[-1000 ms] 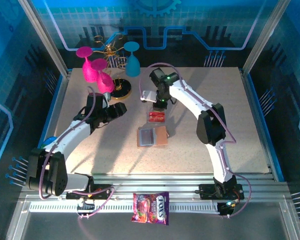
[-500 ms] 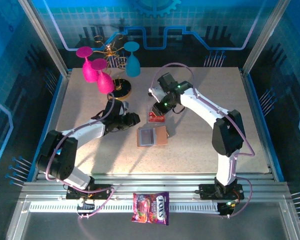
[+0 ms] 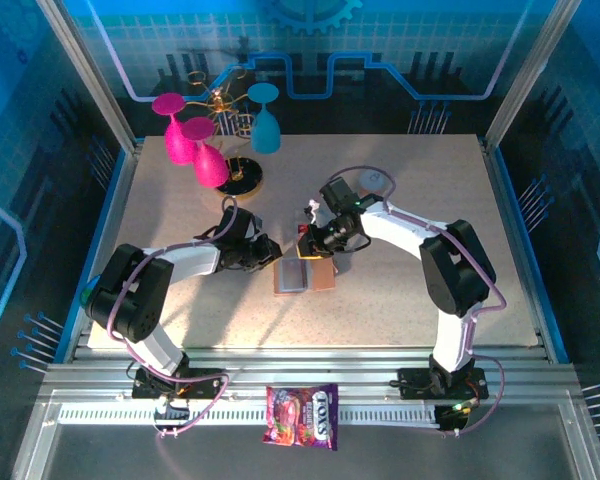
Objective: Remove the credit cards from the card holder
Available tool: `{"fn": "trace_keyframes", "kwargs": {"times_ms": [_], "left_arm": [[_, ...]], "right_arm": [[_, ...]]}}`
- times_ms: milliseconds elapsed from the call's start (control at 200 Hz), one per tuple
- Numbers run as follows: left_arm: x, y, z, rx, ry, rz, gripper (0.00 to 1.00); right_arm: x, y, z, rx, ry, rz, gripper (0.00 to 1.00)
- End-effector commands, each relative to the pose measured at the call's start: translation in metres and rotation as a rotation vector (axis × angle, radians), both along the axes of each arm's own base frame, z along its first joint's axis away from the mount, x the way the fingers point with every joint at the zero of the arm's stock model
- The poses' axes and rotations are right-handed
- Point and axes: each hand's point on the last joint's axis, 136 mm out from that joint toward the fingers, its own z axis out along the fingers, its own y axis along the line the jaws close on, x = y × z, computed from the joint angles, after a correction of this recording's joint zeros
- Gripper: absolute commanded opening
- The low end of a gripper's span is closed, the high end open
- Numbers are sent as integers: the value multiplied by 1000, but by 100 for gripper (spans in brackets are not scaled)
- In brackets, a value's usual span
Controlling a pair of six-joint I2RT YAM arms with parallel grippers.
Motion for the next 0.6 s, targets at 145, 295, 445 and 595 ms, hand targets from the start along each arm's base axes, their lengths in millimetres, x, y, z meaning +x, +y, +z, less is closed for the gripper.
{"fn": "trace_keyframes", "kwargs": {"times_ms": [145,295,445,595], "left_arm": [[-24,5,-10,18,81,-10,13],[-25,3,-13,13,93,-9,7],[-26,0,-19,18,118,-24,4],[-27,-1,-25,29,142,-33,3]], "right_arm": [[-11,18,-17,32,88,8,20],[-17,20,-27,14,108,14,26],[-22,20,-37,-12,125,17,30],[-24,18,-44,-40,136,17,35]]}}
